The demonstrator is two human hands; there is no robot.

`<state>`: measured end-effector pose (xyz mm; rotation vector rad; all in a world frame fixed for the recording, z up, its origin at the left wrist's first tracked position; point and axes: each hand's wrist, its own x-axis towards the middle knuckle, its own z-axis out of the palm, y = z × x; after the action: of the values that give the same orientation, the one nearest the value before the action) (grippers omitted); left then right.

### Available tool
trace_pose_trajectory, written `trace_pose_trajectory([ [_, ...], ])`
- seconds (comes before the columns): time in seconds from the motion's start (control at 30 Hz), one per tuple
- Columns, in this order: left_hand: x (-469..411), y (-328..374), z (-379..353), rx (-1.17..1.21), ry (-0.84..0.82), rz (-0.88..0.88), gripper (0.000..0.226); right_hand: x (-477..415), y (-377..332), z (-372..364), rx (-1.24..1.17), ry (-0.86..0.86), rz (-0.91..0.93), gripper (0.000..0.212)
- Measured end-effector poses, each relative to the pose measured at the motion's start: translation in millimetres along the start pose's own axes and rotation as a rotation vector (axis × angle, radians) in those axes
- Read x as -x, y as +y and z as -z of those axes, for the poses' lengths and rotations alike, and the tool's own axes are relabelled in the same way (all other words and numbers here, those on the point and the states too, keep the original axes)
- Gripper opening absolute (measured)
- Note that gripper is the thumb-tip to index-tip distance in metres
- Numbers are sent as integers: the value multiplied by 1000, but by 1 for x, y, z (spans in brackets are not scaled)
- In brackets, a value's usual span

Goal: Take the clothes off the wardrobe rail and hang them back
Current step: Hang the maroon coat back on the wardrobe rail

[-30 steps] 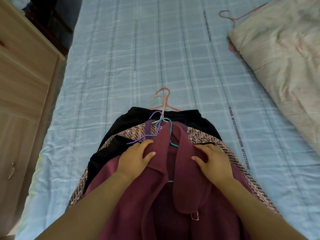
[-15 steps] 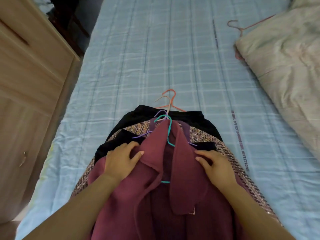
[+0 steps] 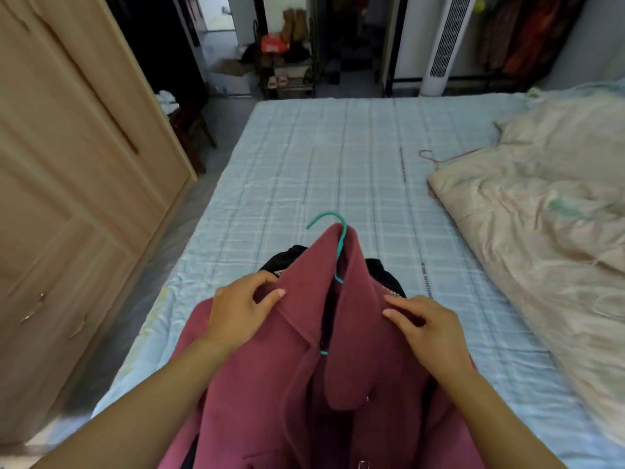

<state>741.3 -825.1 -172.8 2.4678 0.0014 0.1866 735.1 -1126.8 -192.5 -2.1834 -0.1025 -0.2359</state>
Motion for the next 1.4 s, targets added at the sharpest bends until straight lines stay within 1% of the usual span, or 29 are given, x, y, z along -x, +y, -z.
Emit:
trace_pose_trajectory([
  [0.1, 25, 10, 41, -41, 44, -54, 29, 22, -43, 15, 2, 34, 105, 22],
  [0.27, 83, 3, 106, -68, 111, -97, 31, 67, -112, 12, 0, 6, 237, 25],
  [0.37, 126, -11, 148, -54, 181, -102, 31, 96, -156, 0, -3, 11, 293, 26],
  [0.57, 230, -55, 243, -33, 345, -61, 43, 162, -262, -34, -59, -44, 445, 26],
  [0.7, 302, -84, 317, -22, 499, -31, 39, 202, -344, -65, -116, -101, 573, 25],
  [0.83, 374, -122, 393, -72, 583, 45, 35, 241, -420, -113, -200, -208, 689, 22],
  [1.0, 467, -166, 472, -178, 707, 157, 38, 288, -500, -190, -347, -349, 798, 30],
  [1.17, 536, -209, 544, -361, 845, 277, 34, 328, -576, -268, -467, -471, 920, 24],
  [1.27, 566, -241, 585, -464, 870, 371, 45, 347, -619, -321, -519, -537, 919, 24],
  [1.4, 600, -290, 634, -539, 918, 511, 49, 370, -676, -399, -589, -633, 917, 28],
])
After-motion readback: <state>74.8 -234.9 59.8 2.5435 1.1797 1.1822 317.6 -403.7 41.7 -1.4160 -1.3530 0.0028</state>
